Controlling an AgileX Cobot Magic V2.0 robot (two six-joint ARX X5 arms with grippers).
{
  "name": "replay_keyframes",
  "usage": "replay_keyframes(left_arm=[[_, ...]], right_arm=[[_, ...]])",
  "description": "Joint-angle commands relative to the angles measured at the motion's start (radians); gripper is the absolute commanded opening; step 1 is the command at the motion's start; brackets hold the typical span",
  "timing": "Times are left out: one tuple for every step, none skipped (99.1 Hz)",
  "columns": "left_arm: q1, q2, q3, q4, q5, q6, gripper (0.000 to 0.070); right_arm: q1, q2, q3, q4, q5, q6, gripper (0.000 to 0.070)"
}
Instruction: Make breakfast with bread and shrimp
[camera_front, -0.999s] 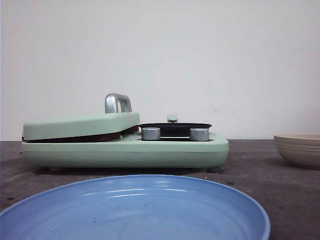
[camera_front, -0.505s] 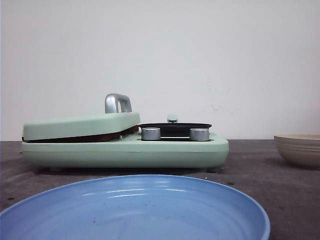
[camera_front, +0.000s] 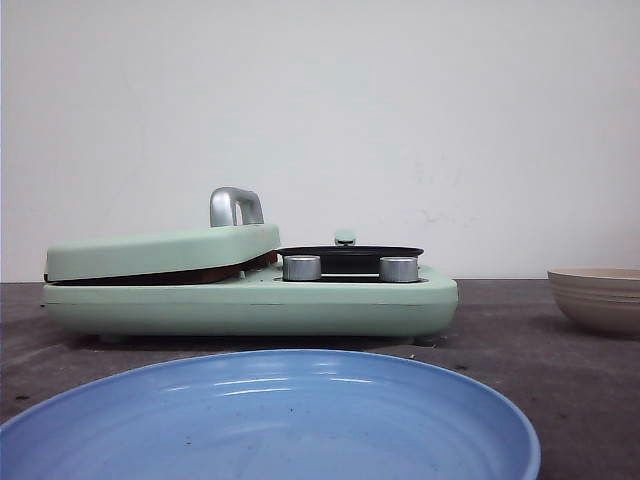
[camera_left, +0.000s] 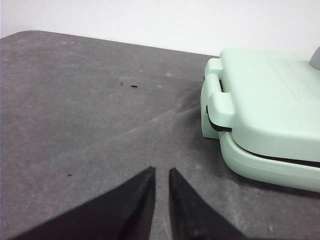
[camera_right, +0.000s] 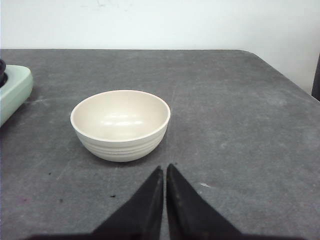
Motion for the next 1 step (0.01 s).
replay_keyframes(left_arm=[[0.002,0.0,-0.018,-0.002,0.003,-0.002,0.0]], right_arm=[[-0.002,-0.001,-0.005,0.01,0.0,-0.01,0.0]])
